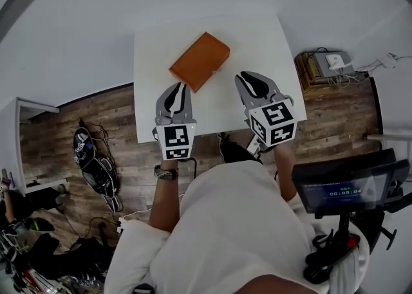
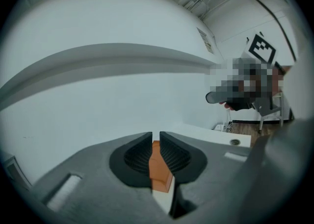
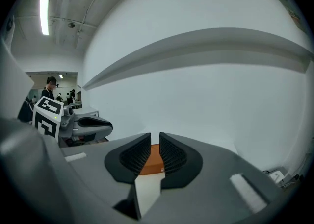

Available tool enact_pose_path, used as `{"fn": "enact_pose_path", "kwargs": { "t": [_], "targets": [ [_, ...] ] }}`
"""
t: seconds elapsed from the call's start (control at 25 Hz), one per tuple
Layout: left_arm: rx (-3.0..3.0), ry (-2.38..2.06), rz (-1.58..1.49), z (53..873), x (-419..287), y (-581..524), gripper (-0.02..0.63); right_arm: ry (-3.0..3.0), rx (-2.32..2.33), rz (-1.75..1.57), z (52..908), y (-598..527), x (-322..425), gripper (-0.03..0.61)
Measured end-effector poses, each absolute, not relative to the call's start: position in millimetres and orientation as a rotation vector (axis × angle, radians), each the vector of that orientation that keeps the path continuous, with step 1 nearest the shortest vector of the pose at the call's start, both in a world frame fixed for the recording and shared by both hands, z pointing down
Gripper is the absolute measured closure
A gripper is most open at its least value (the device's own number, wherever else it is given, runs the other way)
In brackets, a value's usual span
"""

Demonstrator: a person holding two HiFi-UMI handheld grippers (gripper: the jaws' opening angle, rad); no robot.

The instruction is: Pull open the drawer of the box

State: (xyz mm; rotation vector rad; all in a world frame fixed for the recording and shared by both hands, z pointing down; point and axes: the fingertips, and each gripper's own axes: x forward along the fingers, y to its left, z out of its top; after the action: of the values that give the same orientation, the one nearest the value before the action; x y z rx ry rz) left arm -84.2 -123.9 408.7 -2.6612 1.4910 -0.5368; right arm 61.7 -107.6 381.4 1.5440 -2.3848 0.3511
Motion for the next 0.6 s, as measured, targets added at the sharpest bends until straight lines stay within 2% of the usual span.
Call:
{"fn": "enact_pose_path", "kwargs": {
  "t": [0.6],
  "targets": [
    [-2.753, 1.555, -0.748, 476.9, -99.9, -152.2, 0.557, -2.302, 1.314, 0.462, 449.9, -138.5, 35.2, 0.499]
  ]
}}
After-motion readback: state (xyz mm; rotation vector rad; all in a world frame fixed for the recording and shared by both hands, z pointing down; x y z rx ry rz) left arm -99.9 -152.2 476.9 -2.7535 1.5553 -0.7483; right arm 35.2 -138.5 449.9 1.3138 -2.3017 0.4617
